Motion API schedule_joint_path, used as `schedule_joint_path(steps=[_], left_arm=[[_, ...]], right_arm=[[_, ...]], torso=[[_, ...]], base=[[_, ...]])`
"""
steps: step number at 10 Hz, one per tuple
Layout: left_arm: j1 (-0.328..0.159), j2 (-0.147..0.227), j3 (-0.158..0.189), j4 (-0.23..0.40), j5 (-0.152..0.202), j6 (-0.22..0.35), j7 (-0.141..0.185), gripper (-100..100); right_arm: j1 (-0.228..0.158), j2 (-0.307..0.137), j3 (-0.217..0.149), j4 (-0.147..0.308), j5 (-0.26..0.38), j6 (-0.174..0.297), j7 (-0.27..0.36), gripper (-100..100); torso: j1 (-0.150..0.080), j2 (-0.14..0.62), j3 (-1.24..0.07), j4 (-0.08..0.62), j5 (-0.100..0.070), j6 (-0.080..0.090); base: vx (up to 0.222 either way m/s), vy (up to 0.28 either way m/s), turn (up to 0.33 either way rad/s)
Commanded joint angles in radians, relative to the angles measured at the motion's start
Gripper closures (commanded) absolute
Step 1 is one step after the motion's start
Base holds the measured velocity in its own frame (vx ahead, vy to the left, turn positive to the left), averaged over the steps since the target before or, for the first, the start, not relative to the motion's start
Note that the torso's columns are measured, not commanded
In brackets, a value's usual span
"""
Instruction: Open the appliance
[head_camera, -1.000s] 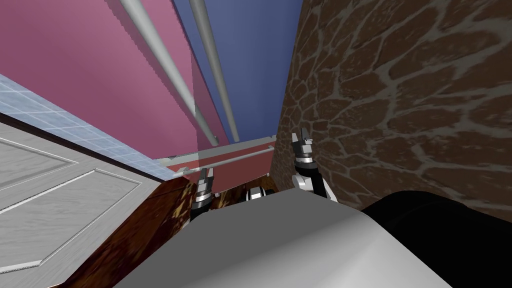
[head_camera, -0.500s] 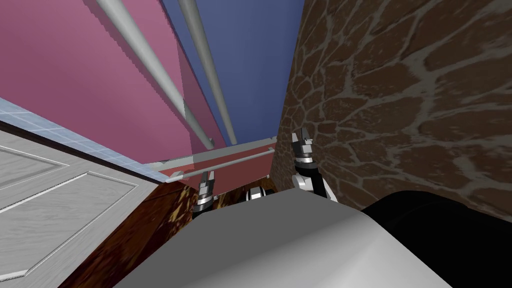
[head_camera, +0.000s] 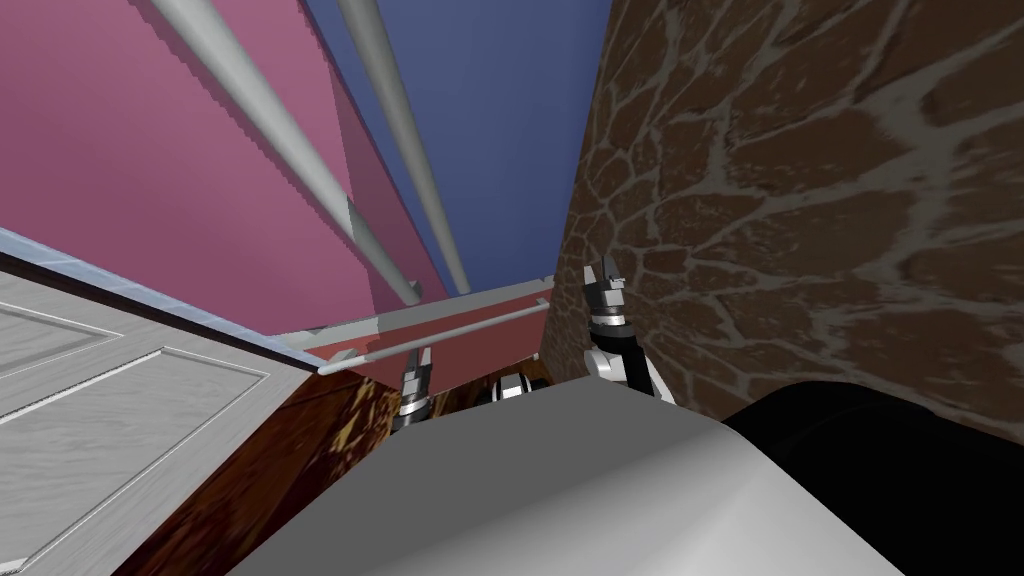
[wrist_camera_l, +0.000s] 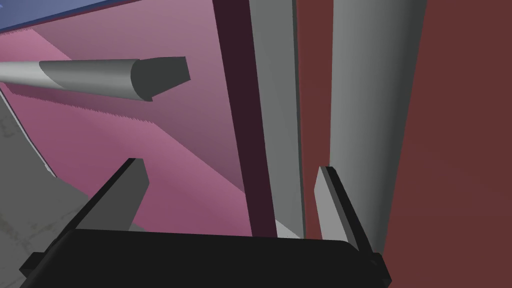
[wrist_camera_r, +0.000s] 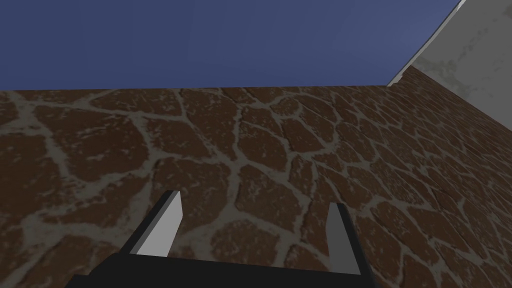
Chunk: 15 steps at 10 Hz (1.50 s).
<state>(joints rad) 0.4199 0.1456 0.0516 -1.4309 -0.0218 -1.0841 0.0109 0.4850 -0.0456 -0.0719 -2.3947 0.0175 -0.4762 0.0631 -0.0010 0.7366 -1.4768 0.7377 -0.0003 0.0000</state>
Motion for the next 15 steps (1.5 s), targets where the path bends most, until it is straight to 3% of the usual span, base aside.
schedule_joint_path(steps=[1,10,14,15], left_arm=[[-0.016,-0.003,0.003,0.077,0.003,-0.042,0.004,-100],[-0.05,-0.053,0.002,0.308,0.007,-0.191,0.011,-100],[-0.058,-0.096,0.002,0.361,0.007,-0.227,0.013,-100],[-0.056,-0.088,0.001,0.349,0.007,-0.217,0.012,-100]], right_arm=[[0.0,0.0,0.0,0.0,0.0,0.0,0.0,0],[0.0,0.0,0.0,0.0,0.0,0.0,0.0,0],[0.0,0.0,0.0,0.0,0.0,0.0,0.0,0],[0.0,0.0,0.0,0.0,0.0,0.0,0.0,0]], torso=[[0.001,0.001,0.0,0.0,0.0,0.0],[0.001,0.001,0.0,0.0,0.0,0.0],[0.002,0.002,0.001,0.001,0.0,0.0],[0.001,0.002,0.001,0.001,0.0,0.0]], base=[[0.067,-0.016,0.003],[0.074,-0.031,0.005],[0.044,-0.017,0.002],[0.013,-0.008,0.001]])
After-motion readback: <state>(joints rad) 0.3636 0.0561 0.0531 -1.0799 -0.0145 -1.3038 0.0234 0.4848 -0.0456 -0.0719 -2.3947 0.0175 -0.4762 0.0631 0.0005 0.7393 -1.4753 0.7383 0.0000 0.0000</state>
